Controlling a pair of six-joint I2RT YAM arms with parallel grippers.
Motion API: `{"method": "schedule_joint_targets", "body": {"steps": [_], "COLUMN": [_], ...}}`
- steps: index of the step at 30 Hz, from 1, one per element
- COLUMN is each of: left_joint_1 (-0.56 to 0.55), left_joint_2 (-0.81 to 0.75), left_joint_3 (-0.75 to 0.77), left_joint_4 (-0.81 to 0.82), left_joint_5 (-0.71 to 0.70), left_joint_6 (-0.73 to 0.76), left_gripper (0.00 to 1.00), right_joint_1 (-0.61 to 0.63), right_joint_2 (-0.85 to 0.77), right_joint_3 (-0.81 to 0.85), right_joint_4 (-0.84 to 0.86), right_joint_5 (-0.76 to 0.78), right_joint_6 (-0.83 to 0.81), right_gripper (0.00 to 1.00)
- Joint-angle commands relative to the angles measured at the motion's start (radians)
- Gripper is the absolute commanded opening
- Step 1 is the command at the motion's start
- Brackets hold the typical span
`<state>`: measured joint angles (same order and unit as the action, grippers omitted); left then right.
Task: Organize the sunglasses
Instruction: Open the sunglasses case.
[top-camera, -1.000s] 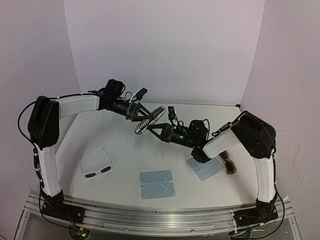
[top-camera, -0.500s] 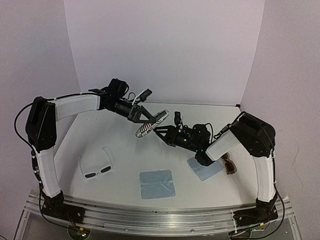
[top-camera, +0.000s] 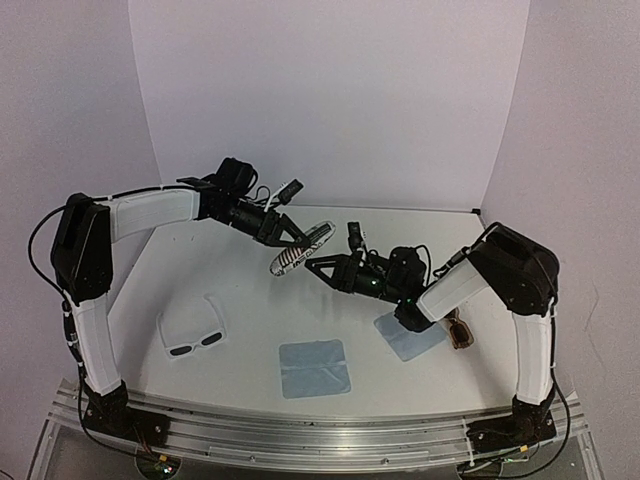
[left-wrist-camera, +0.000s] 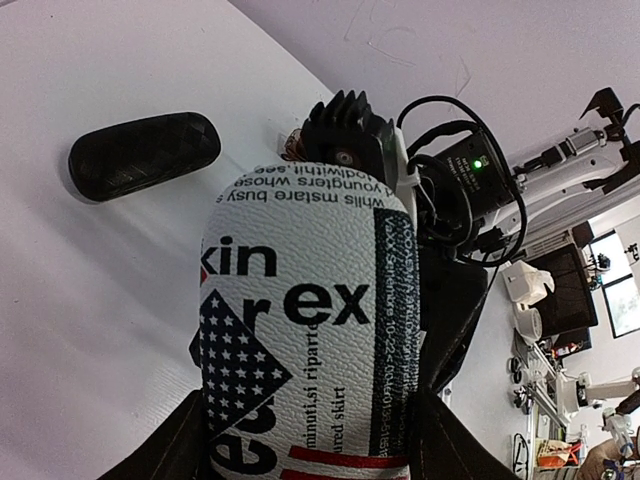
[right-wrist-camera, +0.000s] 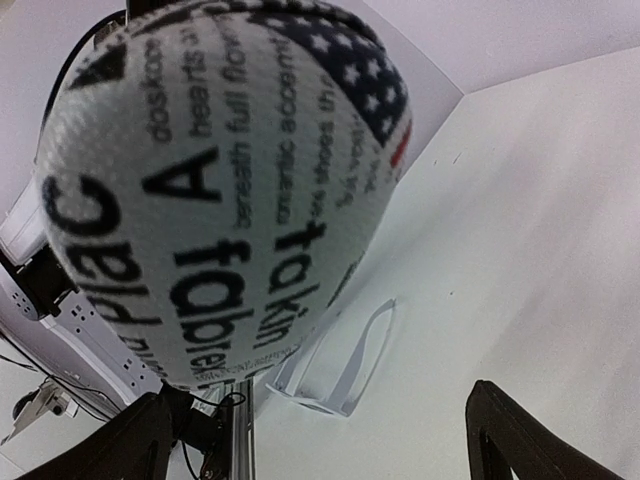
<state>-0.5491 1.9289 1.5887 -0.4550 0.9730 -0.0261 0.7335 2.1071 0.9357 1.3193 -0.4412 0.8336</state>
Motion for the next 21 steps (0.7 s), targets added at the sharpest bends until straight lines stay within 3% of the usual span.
{"method": "schedule_joint_targets", "body": {"steps": [1, 7, 13, 21], "left_joint_1": [-0.007, -0.009, -0.009, -0.009], "left_joint_2": [-0.053, -0.051, -0.052, -0.064], "left_joint_3": [0.001, 0.008, 0.022, 0.030], "left_joint_4": [0.029, 0.032, 0.034, -0.005], "left_joint_5": [0.029, 0.037, 0.089, 0.109], "left_joint_6": [0.008, 0.008, 0.003, 0.065], "left_gripper": [0.00, 0.00, 0.00, 0.00], "right_joint_1": [0.011, 0.018, 0.018, 0.016], "right_joint_2": [0.001, 0.031, 0.024, 0.016], "right_joint_3": [0.085, 0.119, 0.070, 0.030], "right_joint_4": [0.148, 0.157, 0.156, 0.144], "right_joint_5": [-0.024, -0.008, 0.046, 0.115], "right_joint_6": [-0.013, 0.003, -0.027, -0.035], "right_gripper": [0.98, 0.95, 0.82, 0.78]}}
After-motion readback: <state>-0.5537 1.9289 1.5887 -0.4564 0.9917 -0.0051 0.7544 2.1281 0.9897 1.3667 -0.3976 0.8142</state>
